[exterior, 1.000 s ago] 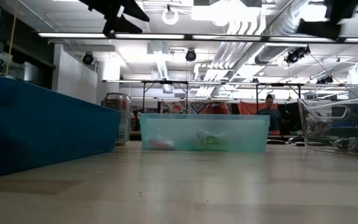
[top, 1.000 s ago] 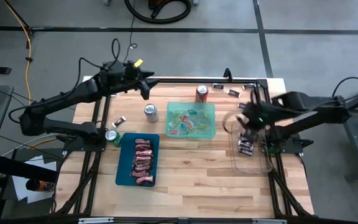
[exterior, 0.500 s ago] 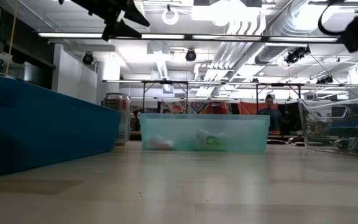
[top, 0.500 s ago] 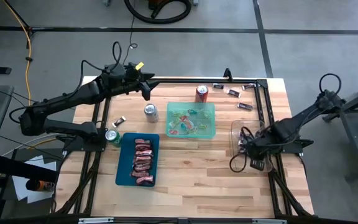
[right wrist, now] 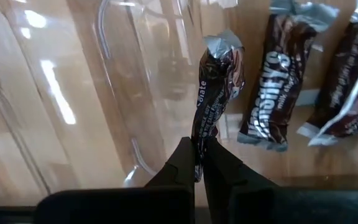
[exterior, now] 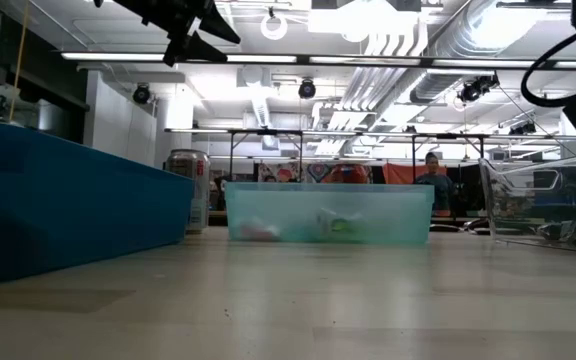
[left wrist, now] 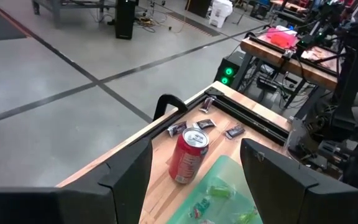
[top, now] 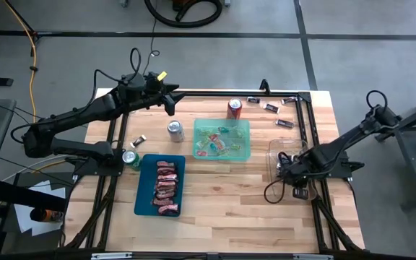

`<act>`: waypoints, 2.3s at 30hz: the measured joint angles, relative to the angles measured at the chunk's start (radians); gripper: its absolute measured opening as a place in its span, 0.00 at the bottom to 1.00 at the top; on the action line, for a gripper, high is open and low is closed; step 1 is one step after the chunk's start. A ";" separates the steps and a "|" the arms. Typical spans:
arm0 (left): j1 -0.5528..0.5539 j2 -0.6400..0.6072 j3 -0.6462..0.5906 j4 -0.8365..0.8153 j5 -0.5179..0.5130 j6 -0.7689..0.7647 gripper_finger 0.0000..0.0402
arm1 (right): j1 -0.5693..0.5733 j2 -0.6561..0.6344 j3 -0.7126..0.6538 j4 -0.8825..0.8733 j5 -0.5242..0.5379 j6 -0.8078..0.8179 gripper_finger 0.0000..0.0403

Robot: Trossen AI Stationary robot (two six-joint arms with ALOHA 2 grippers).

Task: Organize candy in baskets
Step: Put the white brown chocolate into the transparent bin

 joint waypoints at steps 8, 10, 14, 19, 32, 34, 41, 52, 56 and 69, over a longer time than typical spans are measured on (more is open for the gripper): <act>0.000 0.000 0.000 0.000 0.000 0.000 0.58 | 0.000 0.136 0.002 0.040 -0.005 -0.092 0.00; 0.000 0.000 0.000 0.000 0.000 -0.001 0.58 | -0.003 0.167 0.006 0.042 -0.013 -0.096 0.00; 0.000 0.000 0.000 0.000 -0.005 -0.001 0.58 | -0.027 0.208 0.008 0.039 -0.022 -0.093 0.00; 0.000 0.000 0.000 0.000 -0.006 -0.002 0.58 | -0.074 0.207 0.012 0.019 -0.018 -0.091 0.00; 0.000 0.000 0.000 -0.005 -0.008 0.000 0.58 | -0.183 0.212 0.066 -0.099 0.172 -0.150 0.00; 0.000 0.000 0.000 -0.012 -0.008 0.000 0.58 | -0.197 0.212 0.066 -0.114 0.214 -0.123 0.00; 0.000 0.000 0.000 -0.040 -0.007 0.000 0.58 | -0.208 0.212 0.066 -0.123 0.180 -0.136 0.00; 0.000 0.000 0.000 -0.047 -0.007 0.001 0.58 | -0.166 0.211 0.067 -0.122 0.184 -0.134 0.01; 0.000 0.000 0.001 -0.045 -0.007 0.001 0.58 | -0.166 0.211 0.067 -0.125 0.185 -0.119 0.06; 0.002 -0.002 0.001 -0.045 0.004 0.002 0.58 | -0.166 0.211 0.208 -0.260 0.199 -0.154 0.36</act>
